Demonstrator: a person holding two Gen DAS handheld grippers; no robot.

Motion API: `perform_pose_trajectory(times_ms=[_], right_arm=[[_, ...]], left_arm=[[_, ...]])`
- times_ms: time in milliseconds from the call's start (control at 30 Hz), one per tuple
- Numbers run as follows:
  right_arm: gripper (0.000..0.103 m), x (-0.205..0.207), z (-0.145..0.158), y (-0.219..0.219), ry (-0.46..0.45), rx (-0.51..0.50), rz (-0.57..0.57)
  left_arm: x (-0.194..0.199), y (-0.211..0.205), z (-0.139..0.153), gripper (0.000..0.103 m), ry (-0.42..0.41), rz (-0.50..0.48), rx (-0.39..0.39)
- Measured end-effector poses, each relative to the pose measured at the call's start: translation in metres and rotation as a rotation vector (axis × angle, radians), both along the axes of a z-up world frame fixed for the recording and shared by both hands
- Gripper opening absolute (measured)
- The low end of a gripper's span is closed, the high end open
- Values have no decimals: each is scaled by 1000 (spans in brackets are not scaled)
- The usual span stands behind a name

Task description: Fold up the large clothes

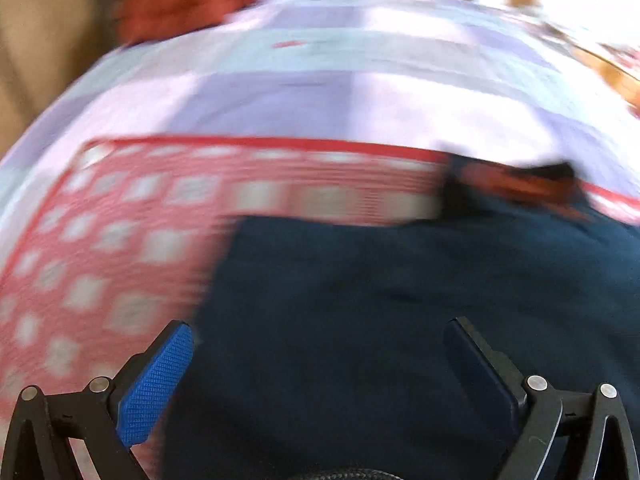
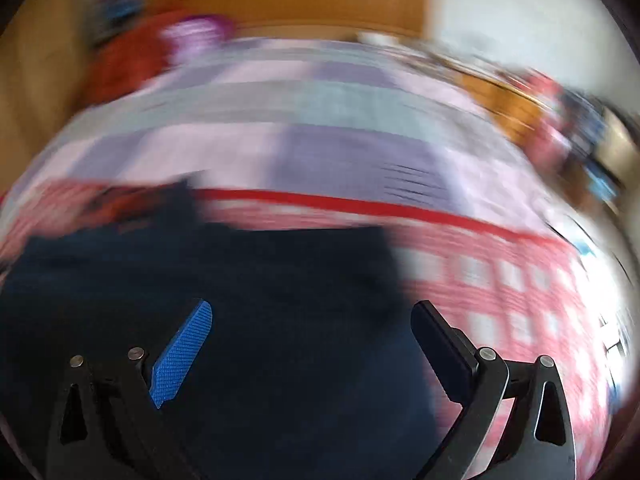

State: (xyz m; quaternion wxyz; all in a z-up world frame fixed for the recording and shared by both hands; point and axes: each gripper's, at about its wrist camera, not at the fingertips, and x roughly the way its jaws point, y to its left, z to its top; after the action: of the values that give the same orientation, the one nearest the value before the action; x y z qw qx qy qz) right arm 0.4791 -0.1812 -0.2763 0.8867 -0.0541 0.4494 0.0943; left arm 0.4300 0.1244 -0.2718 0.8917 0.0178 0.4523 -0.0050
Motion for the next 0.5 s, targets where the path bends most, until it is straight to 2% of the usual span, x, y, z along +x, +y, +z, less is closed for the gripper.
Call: perform_pose_trajectory(times_ms=[67,100,133,200,300,333,367,400,433,467,500], right_arm=[[102,-6,-8,58,23,-43,165],[102,-8,-14,75,39,-78,216],[102,-6,-24,86,65,-125,251],[102,0,-35,74,95,-108,256],[102,31,-41,-10,136,-86,22],[102,41,-42,-53,153,-77,-105],[102,44,-42,-84,165,-85,-202],[102,45,-41,-110,183,-82,-278],[102,42,-38,-140,199,-72,-376],[102,39,-34,-152,193,-83,-413],[102,33,-26,-160,164,-137,-442]], left_arm=[[1,-28,-8,103,7,-79,63],[5,-36,-19,103,17,-105,132],[11,-33,-26,103,32,-102,165],[26,1,-44,103,85,-13,191],[41,75,-53,103,142,220,257],[42,94,-54,103,164,275,263],[41,116,-53,103,188,321,235],[39,126,-50,103,192,331,186],[35,130,-44,103,179,336,180],[31,125,-36,103,147,330,244],[26,116,-28,103,106,324,292]])
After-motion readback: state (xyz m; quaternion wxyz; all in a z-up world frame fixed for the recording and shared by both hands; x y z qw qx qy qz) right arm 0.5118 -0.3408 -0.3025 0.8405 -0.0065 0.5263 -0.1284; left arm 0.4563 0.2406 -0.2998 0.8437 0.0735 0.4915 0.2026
